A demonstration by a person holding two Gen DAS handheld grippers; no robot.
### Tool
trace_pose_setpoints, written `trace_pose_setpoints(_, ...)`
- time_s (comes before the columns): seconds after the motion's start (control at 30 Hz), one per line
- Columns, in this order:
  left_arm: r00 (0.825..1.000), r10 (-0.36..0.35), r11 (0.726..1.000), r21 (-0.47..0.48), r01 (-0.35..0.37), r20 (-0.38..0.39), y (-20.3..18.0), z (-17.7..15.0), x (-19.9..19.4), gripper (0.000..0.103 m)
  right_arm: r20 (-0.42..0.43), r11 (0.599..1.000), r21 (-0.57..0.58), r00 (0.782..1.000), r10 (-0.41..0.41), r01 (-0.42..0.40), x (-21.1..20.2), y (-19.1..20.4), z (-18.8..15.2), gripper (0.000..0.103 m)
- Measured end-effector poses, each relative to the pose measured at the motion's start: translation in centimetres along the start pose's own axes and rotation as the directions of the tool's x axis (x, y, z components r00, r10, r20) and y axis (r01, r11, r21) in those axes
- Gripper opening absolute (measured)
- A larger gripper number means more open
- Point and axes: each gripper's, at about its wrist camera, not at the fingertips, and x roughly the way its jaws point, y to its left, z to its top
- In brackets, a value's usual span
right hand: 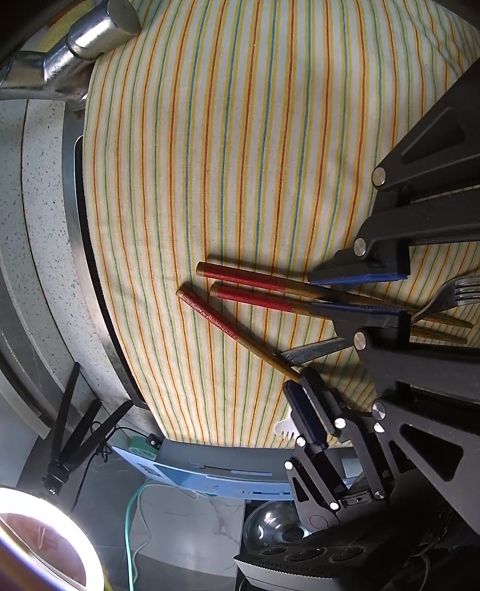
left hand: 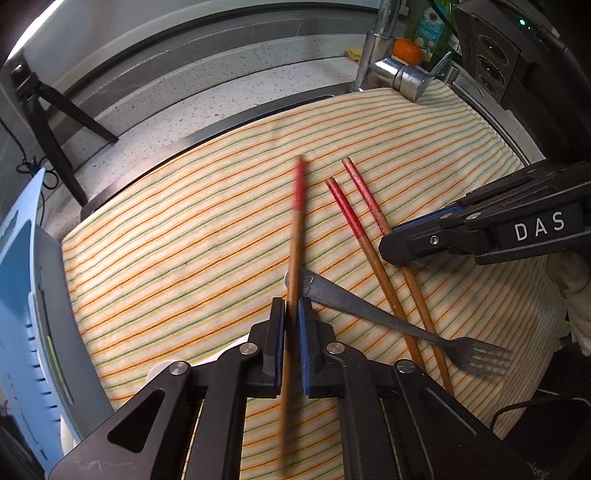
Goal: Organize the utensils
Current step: 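Grasp a red-tipped wooden chopstick with the right tool and lift it, then carry the chopstick to the basket and drop it in with the right tool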
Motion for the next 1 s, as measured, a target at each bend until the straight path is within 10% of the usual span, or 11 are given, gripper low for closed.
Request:
trace_pose_setpoints(0.47, 0.984, -0.114, 0.95, -0.274, 0.147, 0.135, 3.5, -4.6, -2.8, 0.005, 0.137, 0.999, -0.009, 0.99, 0.036, -0.035, -5.6, -0.1, -0.3, 0.007)
trace_pose_setpoints(1.0, 0.965, -0.116, 0.904, -0.376, 0.201, 0.237, 5.1, -7.3, -6.5, 0.005, 0.221, 0.994, -0.101, 0.973, 0.065, -0.043, -11.3, 2.7, -0.3, 0.007)
